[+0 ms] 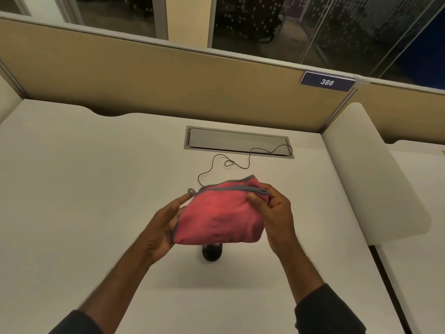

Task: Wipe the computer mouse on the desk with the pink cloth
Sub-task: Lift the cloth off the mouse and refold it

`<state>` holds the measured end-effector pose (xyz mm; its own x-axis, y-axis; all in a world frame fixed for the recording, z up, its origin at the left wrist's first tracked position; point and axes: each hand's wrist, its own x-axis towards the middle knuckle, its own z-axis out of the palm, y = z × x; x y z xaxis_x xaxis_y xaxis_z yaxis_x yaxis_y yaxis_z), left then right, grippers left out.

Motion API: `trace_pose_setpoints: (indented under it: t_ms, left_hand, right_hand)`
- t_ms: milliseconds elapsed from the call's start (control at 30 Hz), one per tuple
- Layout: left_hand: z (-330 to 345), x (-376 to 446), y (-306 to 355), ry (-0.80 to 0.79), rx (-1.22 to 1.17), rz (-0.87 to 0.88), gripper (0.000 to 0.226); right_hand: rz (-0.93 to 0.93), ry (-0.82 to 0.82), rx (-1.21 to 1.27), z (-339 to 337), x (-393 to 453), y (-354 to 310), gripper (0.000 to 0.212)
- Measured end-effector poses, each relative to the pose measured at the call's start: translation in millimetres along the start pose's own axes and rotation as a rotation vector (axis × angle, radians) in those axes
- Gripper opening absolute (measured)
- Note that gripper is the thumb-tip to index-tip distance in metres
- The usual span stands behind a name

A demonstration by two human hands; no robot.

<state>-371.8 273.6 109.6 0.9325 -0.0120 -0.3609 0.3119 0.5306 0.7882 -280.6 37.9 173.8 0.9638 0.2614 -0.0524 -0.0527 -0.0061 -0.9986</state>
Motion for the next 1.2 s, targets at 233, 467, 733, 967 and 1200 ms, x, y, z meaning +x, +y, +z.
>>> trace_pose_setpoints:
  t_ms: [233,467,733,967,1200]
  left_hand:
    - [13,14,3,0.116,0.059,0.149,0.057]
    - [20,24,2,0.275,0.243,0.289,0.059]
    - [30,29,0,0.198,0.292,0.284,0.044]
    - [31,32,-1,0.116,0.458,0.291,0.042]
    - [38,36,-4,0.117,0.524,0.263,0.033]
  right_hand:
    - [0.005,-0.017,-0.037,-3,-1,3,0.017]
    - [0.082,0.079,0.031,-19,-3,16,0.056]
    - [0.032,0.098,0.045,-38,-9,25,0.027]
    - [0.033,0.116,-0.004,-56,-11,36,0.023]
    - [0.117,0.062,0.24,-69,-15,46,0.034]
